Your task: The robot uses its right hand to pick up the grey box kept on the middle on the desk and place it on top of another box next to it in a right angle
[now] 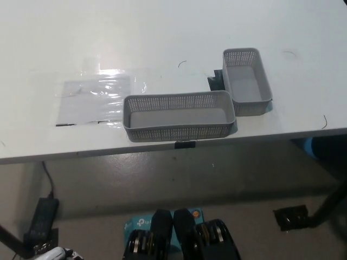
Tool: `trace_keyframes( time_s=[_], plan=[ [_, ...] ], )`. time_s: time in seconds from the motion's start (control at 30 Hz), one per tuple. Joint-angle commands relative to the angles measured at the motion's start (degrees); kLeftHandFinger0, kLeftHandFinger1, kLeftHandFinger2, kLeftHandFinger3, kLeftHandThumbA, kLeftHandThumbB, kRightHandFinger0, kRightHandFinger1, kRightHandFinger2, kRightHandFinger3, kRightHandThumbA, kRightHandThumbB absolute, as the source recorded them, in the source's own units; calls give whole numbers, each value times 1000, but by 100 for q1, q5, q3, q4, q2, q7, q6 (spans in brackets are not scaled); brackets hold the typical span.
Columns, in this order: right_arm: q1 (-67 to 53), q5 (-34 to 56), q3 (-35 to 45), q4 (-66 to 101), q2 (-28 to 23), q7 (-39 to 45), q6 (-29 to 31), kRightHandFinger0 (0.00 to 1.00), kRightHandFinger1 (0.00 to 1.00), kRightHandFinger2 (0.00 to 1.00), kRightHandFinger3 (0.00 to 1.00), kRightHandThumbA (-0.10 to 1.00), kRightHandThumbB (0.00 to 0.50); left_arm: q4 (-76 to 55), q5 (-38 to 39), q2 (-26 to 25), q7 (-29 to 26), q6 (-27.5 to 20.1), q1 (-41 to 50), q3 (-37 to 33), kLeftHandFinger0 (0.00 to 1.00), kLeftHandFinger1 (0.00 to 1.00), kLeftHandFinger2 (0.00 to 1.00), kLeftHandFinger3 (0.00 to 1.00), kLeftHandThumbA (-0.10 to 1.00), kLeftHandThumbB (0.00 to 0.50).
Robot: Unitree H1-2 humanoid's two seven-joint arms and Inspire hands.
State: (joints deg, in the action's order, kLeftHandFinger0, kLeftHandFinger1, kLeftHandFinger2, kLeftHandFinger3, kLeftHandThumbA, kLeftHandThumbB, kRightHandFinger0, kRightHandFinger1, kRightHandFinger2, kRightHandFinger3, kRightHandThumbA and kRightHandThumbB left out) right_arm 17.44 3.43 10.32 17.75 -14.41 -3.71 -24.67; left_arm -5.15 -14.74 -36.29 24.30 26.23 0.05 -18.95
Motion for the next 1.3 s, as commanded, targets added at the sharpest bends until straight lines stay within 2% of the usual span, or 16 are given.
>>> trace_keyframes(
  time_s=[0.0, 0.03, 0.13, 0.2, 0.27, 0.33, 0.37, 0.43, 0.53, 0.67, 0.73, 0.8, 0.93, 1.03, 1.1, 1.27],
  plan=[
    [285, -78, -229, -150, -291, 354, -131, 122, 185, 360, 505, -72, 297, -91, -112, -151, 98, -57, -100, 51, 453, 419, 578, 658, 441, 356],
    [375, -65, -418, -328, -369, 532, -45, 134, 268, 495, 573, -40, 317, -97, -55, -129, 126, 22, -97, 87, 443, 414, 576, 648, 430, 356],
    [501, -91, -682, -415, -523, 724, -99, 108, 290, 582, 699, 62, 335, -131, -85, -107, 134, 70, -88, 110, 451, 418, 581, 704, 425, 360],
    [656, -273, -1016, -557, -764, 967, 68, 277, 369, 582, 802, 128, 352, -128, -92, -109, 117, 62, -68, 106, 408, 371, 542, 635, 405, 359],
    [749, -170, -1057, -624, -790, 1013, 86, 313, 380, 578, 826, 112, 361, -106, -90, -110, 124, 1, -66, 112, 403, 362, 529, 625, 406, 353],
    [983, -327, -1286, -835, -875, 1072, 183, 383, 429, 649, 921, 143, 357, -129, -89, -143, 158, 20, -14, 112, 445, 403, 561, 626, 416, 350],
    [1052, -376, -1347, -866, -903, 1080, 208, 482, 515, 728, 967, 140, 349, -129, -99, -143, 159, 23, -17, 110, 458, 421, 594, 655, 417, 351],
    [1157, -446, -1445, -913, -948, 1088, 245, 529, 551, 759, 984, 137, 342, -129, -112, -144, 160, 27, -21, 105, 462, 424, 608, 677, 417, 351],
    [1453, -831, -1745, -1115, -1094, 1134, 450, 755, 768, 879, 1000, 214, 324, -198, -138, -147, 188, 70, -4, 112, 453, 422, 611, 688, 414, 337],
    [1669, -1157, -1999, -1292, -1210, 1141, 578, 797, 867, 951, 1000, 295, 332, -213, -151, -136, 227, 70, 5, 142, 453, 421, 599, 673, 414, 340],
    [1779, -1249, -2099, -1392, -1235, 1183, 673, 889, 1000, 1000, 1000, 319, 343, -221, -193, -146, 206, 70, 3, 120, 480, 437, 603, 685, 423, 346],
    [1931, -1430, -2292, -1507, -1259, 1259, 639, 1000, 1000, 1000, 1000, 388, 344, -224, -203, -196, 209, 69, 3, 104, 490, 434, 598, 691, 432, 342],
    [2180, -1783, -2787, -1549, -1487, 1616, 501, 1000, 1000, 1000, 1000, 470, 365, -231, -206, -178, 191, 69, -2, 138, 492, 432, 590, 683, 417, 344],
    [2359, -2013, -3148, -1636, -1579, 1844, 411, 1000, 1000, 1000, 1000, 492, 414, -223, -151, -189, 234, 52, -32, 166, 483, 423, 585, 659, 417, 343],
    [2524, -2327, -3477, -1749, -1610, 1972, 359, 1000, 1000, 1000, 1000, 610, 479, -182, -157, -184, 235, 62, -68, 175, 450, 403, 567, 620, 415, 348],
    [2811, -2671, -3974, -1857, -1634, 2376, 55, 1000, 1000, 1000, 1000, 666, 500, -187, -167, -193, 266, 70, -97, 187, 445, 409, 569, 640, 407, 350]
  ],
)
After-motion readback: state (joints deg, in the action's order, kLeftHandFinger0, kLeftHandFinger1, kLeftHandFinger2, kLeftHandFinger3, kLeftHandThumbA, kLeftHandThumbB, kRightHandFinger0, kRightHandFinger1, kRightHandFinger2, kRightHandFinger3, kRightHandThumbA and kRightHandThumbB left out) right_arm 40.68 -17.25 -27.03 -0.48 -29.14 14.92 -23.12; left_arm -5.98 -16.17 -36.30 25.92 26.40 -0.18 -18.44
